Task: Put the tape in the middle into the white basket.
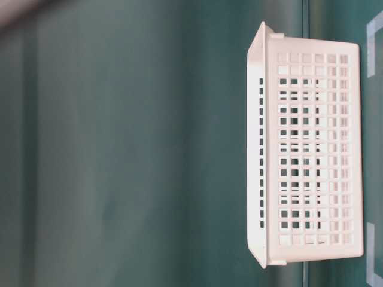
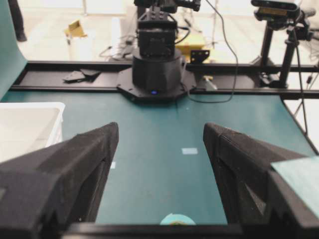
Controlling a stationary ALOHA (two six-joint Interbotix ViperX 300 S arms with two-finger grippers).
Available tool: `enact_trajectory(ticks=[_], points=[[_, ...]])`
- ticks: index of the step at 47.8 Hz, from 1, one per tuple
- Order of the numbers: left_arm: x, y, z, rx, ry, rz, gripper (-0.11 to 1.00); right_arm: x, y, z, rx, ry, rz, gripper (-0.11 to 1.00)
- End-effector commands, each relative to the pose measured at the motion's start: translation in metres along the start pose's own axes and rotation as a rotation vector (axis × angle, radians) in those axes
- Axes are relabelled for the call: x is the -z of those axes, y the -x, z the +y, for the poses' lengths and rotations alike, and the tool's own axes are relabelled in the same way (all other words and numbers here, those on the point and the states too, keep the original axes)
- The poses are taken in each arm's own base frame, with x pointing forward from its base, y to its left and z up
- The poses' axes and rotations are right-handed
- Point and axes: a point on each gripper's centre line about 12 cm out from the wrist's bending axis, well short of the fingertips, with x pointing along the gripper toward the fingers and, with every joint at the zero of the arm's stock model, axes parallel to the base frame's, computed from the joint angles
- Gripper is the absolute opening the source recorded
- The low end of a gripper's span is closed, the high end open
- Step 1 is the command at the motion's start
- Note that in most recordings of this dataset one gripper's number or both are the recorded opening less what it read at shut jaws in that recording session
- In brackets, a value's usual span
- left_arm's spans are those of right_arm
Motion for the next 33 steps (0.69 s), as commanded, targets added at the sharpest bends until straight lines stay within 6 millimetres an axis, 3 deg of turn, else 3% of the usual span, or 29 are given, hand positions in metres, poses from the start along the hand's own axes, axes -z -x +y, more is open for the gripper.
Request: enact_trajectory(ticks=[1, 3, 8, 13, 33], points=[[-0.006, 0.003, -0.002, 0.007, 0.023, -0.035, 0.24, 0.004, 0.000, -0.002, 0.009, -0.004, 0.006, 0.24], [-0.005, 0.005, -0.002, 0.009, 0.028, -0.037, 0.22, 0.006, 0.000, -0.002, 0.008, -0.001, 0.012, 0.21], [0.000, 0.013, -0.003, 0.015, 0.027, -0.035, 0.02, 0.012, 0.002, -0.001, 0.007, -0.001, 0.023, 0.03], [0.004, 0.017, -0.003, 0.017, 0.021, -0.032, -0.08, 0.011, 0.003, -0.001, 0.007, -0.021, 0.017, 0.00], [0.011, 0.032, -0.006, 0.032, 0.023, -0.018, -0.11, 0.011, 0.003, -0.002, 0.008, -0.050, 0.012, 0.01]])
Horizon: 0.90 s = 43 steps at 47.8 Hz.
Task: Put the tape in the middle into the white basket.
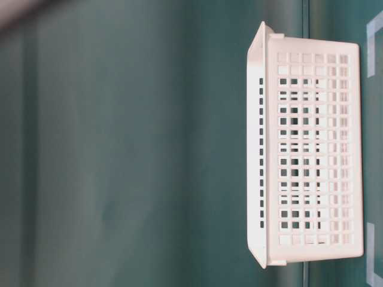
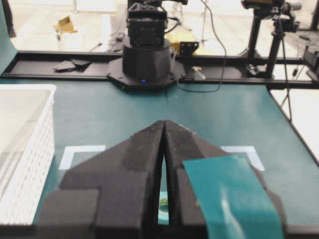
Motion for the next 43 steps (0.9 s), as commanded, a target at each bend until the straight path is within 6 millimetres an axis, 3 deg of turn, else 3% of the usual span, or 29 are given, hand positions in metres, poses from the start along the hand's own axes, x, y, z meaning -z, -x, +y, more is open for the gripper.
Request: enact_trajectory(ticks=[1, 6, 17, 21, 43], points=[[-0.005, 0.001, -0.001, 0.008, 0.001, -0.017, -0.11, -0.006, -0.002, 0.000, 0.003, -0.003, -0.020, 0.01], [-0.004, 0.002, -0.002, 0.009, 0.001, -0.012, -0.11, -0.004, -0.002, 0.000, 0.003, -0.001, -0.017, 0.18], [-0.003, 0.002, -0.002, 0.011, 0.001, -0.003, -0.11, -0.003, -0.002, -0.001, 0.006, -0.004, -0.011, 0.84], [-0.002, 0.002, -0.002, 0.014, 0.000, 0.002, -0.11, -0.004, -0.002, -0.001, 0.006, -0.006, -0.016, 0.97], [0.029, 0.022, -0.002, 0.019, -0.001, 0.106, -0.11, -0.003, -0.007, -0.001, 0.005, -0.020, -0.019, 0.99]])
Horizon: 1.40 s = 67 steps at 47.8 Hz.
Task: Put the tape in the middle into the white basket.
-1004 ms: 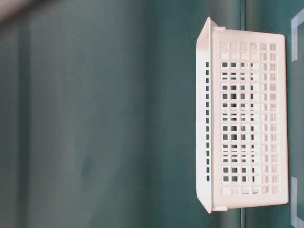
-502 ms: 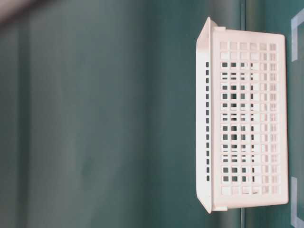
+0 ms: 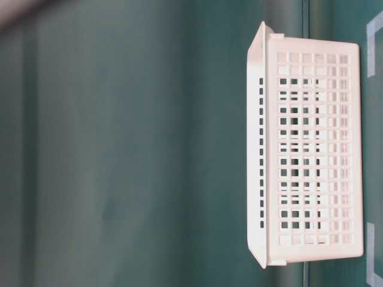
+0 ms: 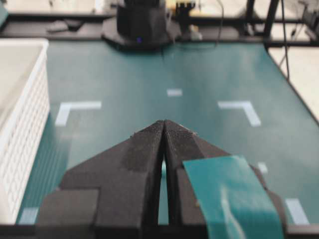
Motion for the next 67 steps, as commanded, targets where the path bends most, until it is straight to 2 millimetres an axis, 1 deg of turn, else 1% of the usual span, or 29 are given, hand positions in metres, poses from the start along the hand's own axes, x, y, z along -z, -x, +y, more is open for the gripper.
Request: enact_trajectory(ticks=[1, 10, 25, 38, 43, 54, 67], points=[[0.002, 0.003, -0.001, 0.006, 0.004, -0.003, -0.11, -0.006, -0.006, 0.000, 0.000, -0.003, -0.023, 0.99], [0.013, 0.010, -0.001, 0.007, 0.004, 0.005, -0.11, -0.007, -0.014, 0.000, 0.000, -0.003, -0.035, 0.99], [0.034, 0.011, 0.000, 0.006, 0.001, 0.072, -0.11, -0.009, -0.026, 0.000, -0.001, -0.003, -0.041, 0.99], [0.058, 0.014, 0.001, 0.001, 0.009, 0.132, -0.11, -0.006, -0.046, 0.000, 0.002, -0.003, 0.000, 0.99], [0.061, 0.014, 0.001, 0.001, 0.009, 0.140, -0.11, -0.004, -0.055, 0.000, 0.002, -0.003, 0.008, 0.99], [0.065, 0.015, 0.001, 0.001, 0.007, 0.157, -0.11, 0.005, -0.074, -0.001, 0.008, -0.010, 0.058, 0.99], [0.068, 0.015, 0.001, 0.001, 0.010, 0.166, -0.11, 0.018, -0.094, -0.003, 0.025, -0.077, 0.113, 0.99]])
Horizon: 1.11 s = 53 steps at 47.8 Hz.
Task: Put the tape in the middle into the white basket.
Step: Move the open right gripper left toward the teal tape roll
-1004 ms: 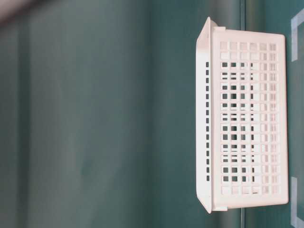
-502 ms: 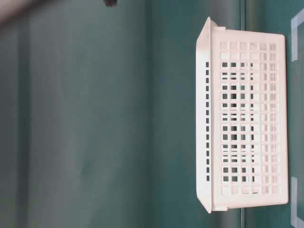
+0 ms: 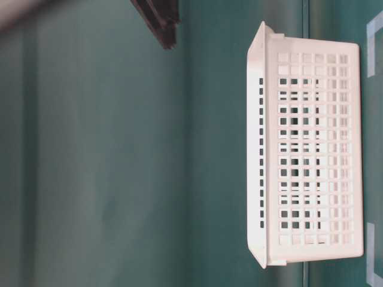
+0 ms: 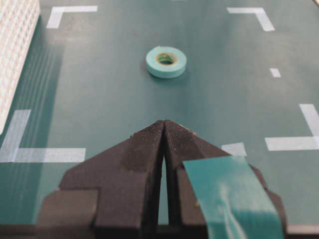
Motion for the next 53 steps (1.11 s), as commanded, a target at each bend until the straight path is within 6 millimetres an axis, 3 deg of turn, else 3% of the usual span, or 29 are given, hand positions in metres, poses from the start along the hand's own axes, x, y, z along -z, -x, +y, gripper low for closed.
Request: enact_trajectory(ticks=[1, 21, 53], points=[[-0.004, -0.001, 0.000, 0.003, 0.001, -0.006, -0.11, -0.006, -0.009, 0.000, 0.001, -0.014, -0.019, 0.99], [-0.003, -0.001, 0.000, 0.003, 0.002, -0.005, -0.11, 0.014, -0.039, -0.002, 0.009, -0.020, 0.031, 0.99], [-0.002, -0.001, -0.001, 0.006, 0.002, -0.006, -0.11, 0.046, -0.059, -0.006, 0.018, -0.057, 0.107, 0.99]])
